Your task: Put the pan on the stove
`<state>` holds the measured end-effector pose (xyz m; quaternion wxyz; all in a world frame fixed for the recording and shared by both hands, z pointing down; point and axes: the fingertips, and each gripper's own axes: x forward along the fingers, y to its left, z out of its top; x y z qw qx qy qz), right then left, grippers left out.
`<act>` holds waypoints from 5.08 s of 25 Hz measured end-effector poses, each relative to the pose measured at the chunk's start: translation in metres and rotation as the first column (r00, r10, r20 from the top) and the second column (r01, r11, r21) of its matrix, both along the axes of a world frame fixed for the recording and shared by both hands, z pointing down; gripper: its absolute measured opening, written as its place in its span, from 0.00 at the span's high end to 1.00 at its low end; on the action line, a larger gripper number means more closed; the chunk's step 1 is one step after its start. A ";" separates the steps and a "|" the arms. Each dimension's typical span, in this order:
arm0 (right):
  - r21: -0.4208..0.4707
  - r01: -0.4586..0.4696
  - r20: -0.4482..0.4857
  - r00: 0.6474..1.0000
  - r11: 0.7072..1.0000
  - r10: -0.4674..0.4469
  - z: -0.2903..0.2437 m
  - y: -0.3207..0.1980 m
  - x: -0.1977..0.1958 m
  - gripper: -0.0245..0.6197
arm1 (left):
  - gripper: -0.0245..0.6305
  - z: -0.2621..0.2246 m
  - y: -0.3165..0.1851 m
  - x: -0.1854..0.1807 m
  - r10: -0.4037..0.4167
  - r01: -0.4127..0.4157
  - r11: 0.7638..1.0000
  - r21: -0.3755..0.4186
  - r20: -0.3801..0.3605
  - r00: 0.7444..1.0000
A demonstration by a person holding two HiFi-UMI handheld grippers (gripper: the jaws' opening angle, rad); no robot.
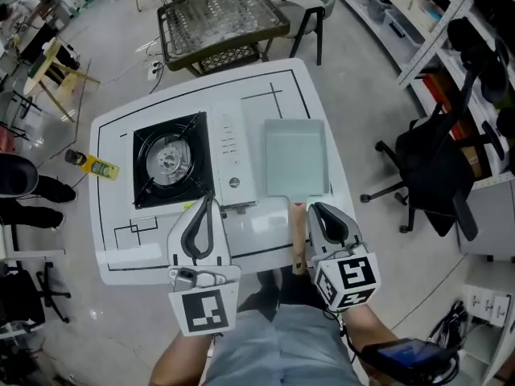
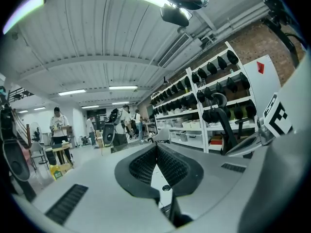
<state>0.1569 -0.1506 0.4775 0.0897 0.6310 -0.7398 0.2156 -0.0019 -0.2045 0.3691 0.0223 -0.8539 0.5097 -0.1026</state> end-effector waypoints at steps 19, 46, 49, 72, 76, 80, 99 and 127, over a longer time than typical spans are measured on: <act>-0.289 0.167 0.466 0.885 0.943 -0.014 0.096 0.002 -0.024 0.64 | 0.93 0.084 -0.024 0.007 -0.010 0.019 0.988 -0.154 0.060 0.998; -0.406 0.327 0.827 0.528 0.853 0.191 0.111 -0.011 -0.046 0.76 | 0.93 0.054 -0.054 -0.011 -0.104 0.106 0.986 -0.128 0.023 0.994; -0.388 0.334 0.838 0.515 0.859 0.178 0.102 -0.014 -0.044 0.77 | 0.93 0.047 -0.054 -0.011 -0.112 0.114 0.987 -0.117 0.019 0.993; -0.272 0.428 0.813 0.581 0.862 -0.032 -0.014 -0.090 -0.026 0.78 | 0.93 -0.048 -0.073 -0.006 -0.253 0.260 0.963 0.074 -0.086 0.964; -0.269 0.461 0.798 0.599 0.846 -0.073 -0.020 -0.102 -0.037 0.78 | 0.93 -0.053 -0.078 -0.024 -0.299 0.308 0.947 0.091 -0.097 0.949; -0.219 0.507 0.829 0.548 0.834 -0.116 -0.028 -0.113 -0.065 0.78 | 0.93 -0.054 -0.082 -0.048 -0.332 0.343 0.934 0.100 -0.109 0.937; -0.205 0.575 0.835 0.525 0.792 -0.164 -0.032 -0.106 -0.251 0.78 | 0.93 -0.061 -0.060 -0.218 -0.374 0.383 0.919 0.093 -0.099 0.922; -0.313 0.499 0.843 0.538 0.808 -0.006 -0.016 -0.093 -0.340 0.77 | 0.93 -0.055 -0.046 -0.300 -0.354 0.358 0.931 0.074 -0.066 0.933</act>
